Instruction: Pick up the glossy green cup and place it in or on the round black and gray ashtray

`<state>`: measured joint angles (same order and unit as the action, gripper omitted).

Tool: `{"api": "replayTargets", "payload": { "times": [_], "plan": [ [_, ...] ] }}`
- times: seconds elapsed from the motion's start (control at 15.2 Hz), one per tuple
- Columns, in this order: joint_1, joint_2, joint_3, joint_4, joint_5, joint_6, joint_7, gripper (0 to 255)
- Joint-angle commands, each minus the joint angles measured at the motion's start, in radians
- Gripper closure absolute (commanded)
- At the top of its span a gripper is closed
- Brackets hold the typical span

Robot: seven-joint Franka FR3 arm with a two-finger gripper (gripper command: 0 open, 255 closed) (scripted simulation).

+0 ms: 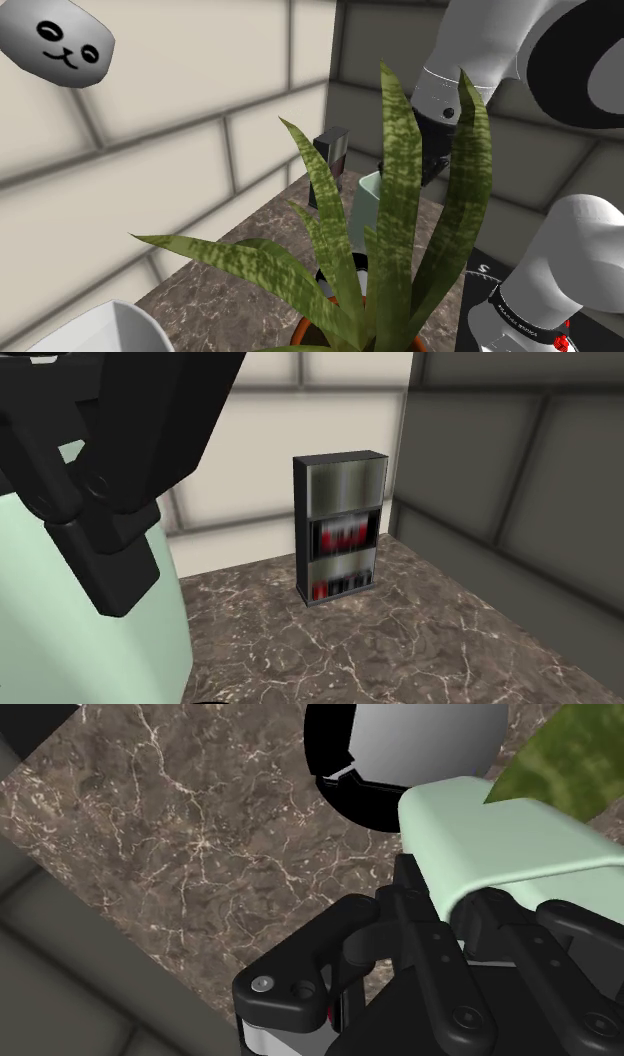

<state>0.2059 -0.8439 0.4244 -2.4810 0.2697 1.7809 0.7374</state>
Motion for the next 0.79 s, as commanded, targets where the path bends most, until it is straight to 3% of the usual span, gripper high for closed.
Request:
{"api": "replayTargets", "payload": {
  "times": [0.0,0.73],
  "plan": [
    [0.015,-0.033,0.002,-0.034,0.011,0.000,0.005,255],
    [0.033,-0.030,0.047,-0.175,0.052,0.144,0.004,255]
  ]
}}
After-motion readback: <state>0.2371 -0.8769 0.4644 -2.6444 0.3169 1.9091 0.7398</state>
